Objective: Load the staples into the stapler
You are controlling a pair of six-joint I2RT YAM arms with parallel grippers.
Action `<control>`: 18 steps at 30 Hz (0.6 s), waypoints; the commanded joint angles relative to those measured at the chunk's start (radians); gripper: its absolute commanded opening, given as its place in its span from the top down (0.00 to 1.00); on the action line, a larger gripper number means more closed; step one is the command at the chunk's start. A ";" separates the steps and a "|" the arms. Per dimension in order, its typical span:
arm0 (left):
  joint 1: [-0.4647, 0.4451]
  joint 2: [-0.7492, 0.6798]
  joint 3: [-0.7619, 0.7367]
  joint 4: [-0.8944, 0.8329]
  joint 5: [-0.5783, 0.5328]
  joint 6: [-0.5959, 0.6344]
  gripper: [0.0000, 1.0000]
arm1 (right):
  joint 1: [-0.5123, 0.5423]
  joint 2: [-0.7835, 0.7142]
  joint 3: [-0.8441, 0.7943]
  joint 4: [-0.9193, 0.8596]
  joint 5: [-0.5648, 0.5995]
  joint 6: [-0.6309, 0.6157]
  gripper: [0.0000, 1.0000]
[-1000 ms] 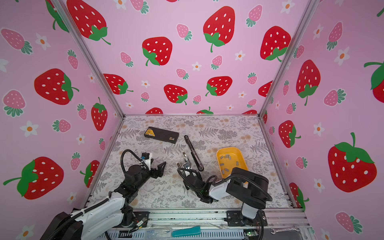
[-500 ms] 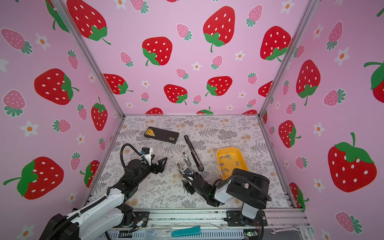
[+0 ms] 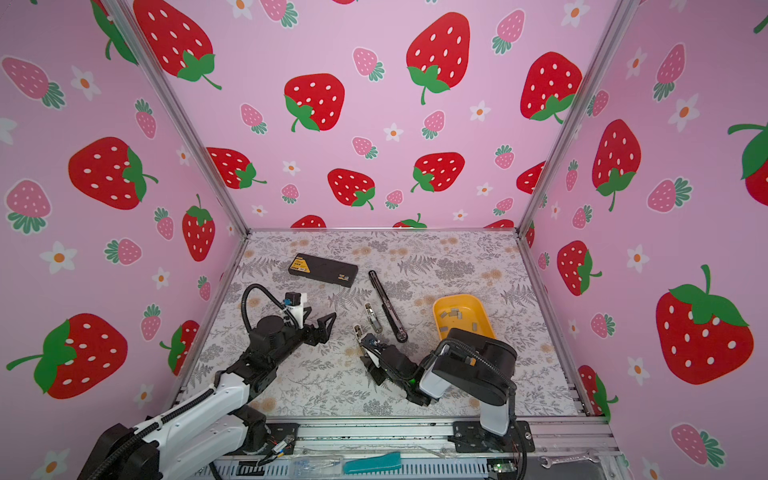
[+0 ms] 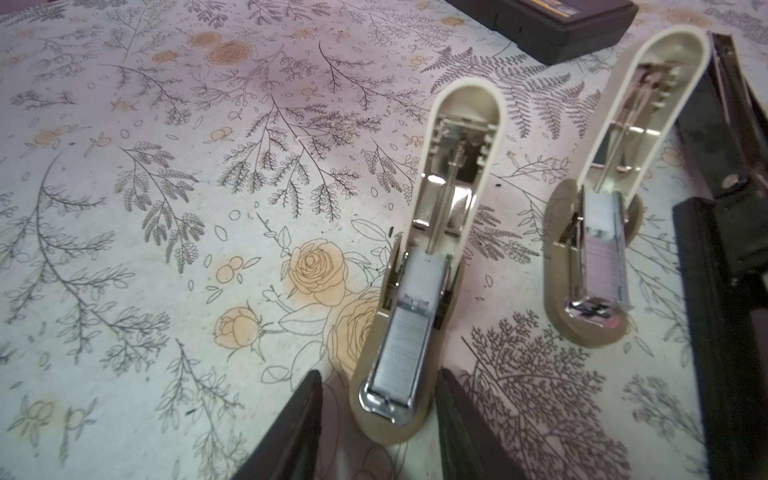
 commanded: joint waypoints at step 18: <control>0.035 0.327 0.055 0.128 0.004 -0.118 0.05 | -0.004 0.055 0.000 0.017 -0.064 0.001 0.78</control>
